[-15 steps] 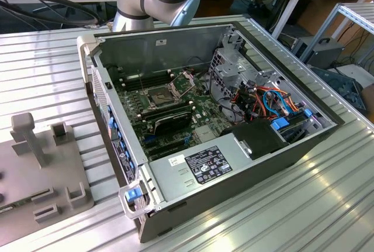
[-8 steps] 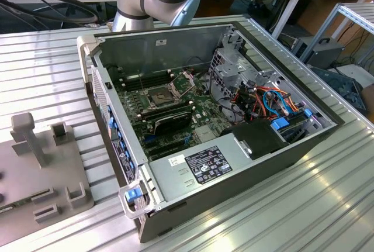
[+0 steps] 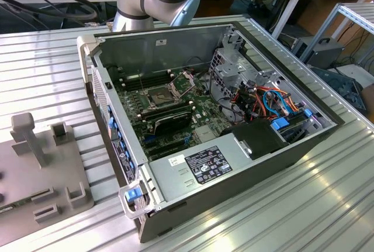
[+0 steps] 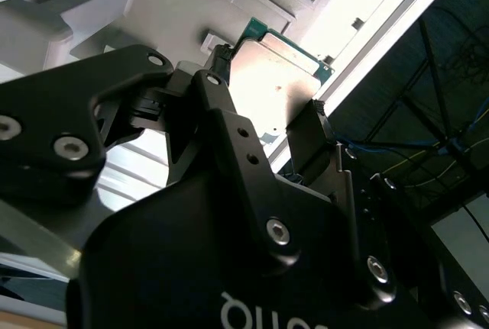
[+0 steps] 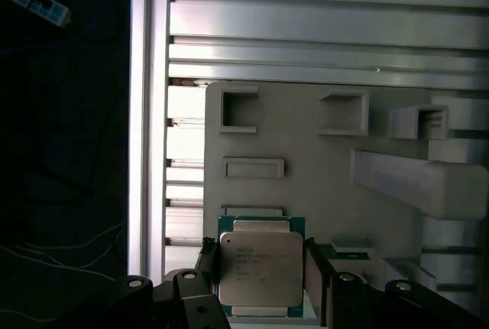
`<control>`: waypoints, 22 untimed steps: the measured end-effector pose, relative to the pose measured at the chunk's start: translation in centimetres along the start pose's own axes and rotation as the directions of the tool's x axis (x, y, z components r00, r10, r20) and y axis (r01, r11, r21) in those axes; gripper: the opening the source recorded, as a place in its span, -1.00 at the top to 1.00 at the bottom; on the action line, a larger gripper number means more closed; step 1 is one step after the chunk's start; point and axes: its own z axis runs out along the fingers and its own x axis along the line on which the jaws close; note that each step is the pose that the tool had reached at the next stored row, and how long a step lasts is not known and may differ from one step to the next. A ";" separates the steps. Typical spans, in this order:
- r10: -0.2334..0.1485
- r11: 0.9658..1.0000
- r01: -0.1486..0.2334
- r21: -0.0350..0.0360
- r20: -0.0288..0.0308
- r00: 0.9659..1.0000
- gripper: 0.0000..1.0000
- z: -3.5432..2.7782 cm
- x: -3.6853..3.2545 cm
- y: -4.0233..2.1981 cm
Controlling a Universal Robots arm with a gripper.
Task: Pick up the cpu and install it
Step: 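Pick up the cpu and move it towards the insertion slot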
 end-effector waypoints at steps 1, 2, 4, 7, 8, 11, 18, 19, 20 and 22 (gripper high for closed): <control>0.000 1.000 0.000 0.000 0.000 1.000 -0.09 -0.03 0.00 0.00; 0.000 1.000 0.000 0.000 0.000 1.000 -0.09 -0.06 0.00 0.00; 0.000 1.000 0.000 0.000 0.000 1.000 -0.09 -0.13 0.00 0.00; 0.000 1.000 0.000 0.000 0.000 1.000 -0.09 -0.27 0.00 -0.01; 0.000 1.000 0.000 0.000 0.000 1.000 -0.09 -0.28 0.00 -0.01; 0.000 1.000 0.000 0.000 0.000 1.000 -0.09 -0.29 0.00 -0.01; 0.000 1.000 0.000 0.000 0.000 1.000 -0.09 -0.99 -0.01 -0.03; 0.000 1.000 0.000 0.000 0.000 1.000 -0.09 -1.15 -0.01 -0.03; 0.000 1.000 0.000 0.000 0.000 1.000 -0.09 -1.26 -0.01 -0.04; 0.000 1.000 0.000 0.000 0.000 1.000 -0.09 -1.53 -0.01 -0.05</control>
